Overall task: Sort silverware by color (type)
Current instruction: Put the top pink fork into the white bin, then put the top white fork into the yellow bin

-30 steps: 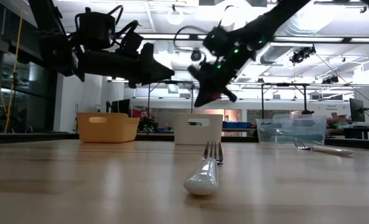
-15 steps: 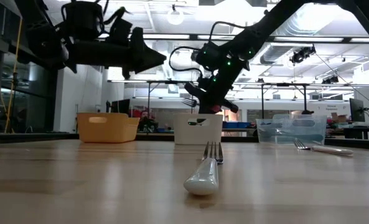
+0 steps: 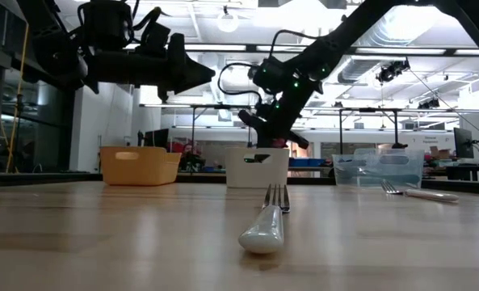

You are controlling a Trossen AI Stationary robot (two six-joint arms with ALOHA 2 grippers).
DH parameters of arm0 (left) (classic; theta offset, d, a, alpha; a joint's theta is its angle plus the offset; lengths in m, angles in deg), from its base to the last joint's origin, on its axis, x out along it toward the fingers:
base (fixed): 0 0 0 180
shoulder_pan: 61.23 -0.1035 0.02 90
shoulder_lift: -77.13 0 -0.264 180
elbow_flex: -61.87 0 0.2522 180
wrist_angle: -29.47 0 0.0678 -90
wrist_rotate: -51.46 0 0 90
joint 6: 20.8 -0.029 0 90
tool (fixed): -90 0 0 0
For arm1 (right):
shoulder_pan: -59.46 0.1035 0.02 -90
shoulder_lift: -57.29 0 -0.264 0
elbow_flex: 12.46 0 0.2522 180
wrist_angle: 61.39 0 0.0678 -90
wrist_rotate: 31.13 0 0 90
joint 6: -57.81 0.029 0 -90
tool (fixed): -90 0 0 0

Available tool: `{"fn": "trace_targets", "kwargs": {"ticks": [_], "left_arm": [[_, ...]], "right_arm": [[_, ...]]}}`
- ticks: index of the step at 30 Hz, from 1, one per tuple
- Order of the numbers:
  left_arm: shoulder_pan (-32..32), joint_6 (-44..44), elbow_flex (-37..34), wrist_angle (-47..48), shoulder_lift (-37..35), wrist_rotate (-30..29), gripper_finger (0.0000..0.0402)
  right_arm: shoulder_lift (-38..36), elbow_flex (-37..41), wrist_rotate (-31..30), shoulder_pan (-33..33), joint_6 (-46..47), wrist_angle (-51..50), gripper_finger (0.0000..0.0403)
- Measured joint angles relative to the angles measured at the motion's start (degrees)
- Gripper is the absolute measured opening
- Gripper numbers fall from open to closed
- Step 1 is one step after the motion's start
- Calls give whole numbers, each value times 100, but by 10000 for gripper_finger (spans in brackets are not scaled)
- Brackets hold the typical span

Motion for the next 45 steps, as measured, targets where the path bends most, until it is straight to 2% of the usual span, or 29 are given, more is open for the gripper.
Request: {"fn": "trace_targets", "kwargs": {"ticks": [18,21,28,32,36,39,42,45], "left_arm": [[0,0,0,6,0,1,110],[0,0,0,6,0,1,110],[0,0,0,6,2,1,110],[1,0,1,6,2,1,110],[0,0,2,10,2,7,110],[0,-30,2,10,2,66,110],[2,-136,2,30,2,128,110],[2,-148,2,43,2,175,110]], "right_arm": [[78,0,64,-31,-2,43,24],[78,0,63,-31,-2,43,42],[78,0,60,-31,-108,59,117],[78,-125,60,-31,-274,-41,132],[-2,-489,-16,-10,-754,-540,116],[-317,-567,-459,164,-1193,-921,76],[-871,-291,-994,484,-1512,-1085,21],[-1521,402,-1284,830,-1537,-843,11]]}}
